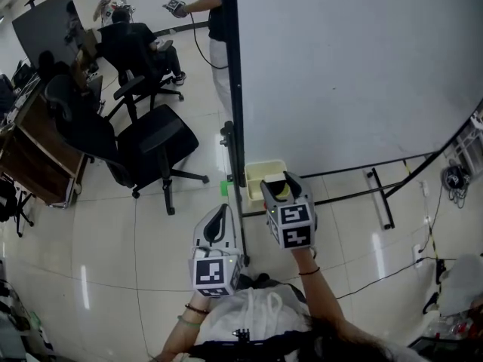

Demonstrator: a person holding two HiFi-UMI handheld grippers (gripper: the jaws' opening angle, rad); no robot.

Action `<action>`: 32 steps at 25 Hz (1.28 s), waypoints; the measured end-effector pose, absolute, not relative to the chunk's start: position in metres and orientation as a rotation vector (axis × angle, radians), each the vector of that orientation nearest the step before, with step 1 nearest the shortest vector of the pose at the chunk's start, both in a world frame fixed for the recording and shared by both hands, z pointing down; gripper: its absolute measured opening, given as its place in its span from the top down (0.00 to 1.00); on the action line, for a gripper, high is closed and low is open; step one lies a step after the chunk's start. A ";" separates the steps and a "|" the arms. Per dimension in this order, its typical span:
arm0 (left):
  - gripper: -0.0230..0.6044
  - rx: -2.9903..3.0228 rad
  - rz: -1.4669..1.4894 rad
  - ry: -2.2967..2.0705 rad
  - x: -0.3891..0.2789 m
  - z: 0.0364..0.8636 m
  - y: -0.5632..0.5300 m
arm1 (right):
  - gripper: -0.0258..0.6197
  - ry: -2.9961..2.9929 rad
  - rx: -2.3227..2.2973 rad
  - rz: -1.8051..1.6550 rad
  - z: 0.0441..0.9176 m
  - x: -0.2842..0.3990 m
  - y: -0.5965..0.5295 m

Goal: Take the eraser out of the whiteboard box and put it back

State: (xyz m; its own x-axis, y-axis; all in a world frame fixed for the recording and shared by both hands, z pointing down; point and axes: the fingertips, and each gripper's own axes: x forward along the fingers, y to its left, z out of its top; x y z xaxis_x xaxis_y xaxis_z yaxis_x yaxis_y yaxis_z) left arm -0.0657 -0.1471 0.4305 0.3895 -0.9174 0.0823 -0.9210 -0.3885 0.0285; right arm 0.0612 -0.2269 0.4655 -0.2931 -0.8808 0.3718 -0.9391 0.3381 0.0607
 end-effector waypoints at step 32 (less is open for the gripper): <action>0.96 2.549 0.096 -1.680 -0.062 0.434 -0.147 | 0.56 -2.407 1.756 0.191 0.420 0.074 -0.161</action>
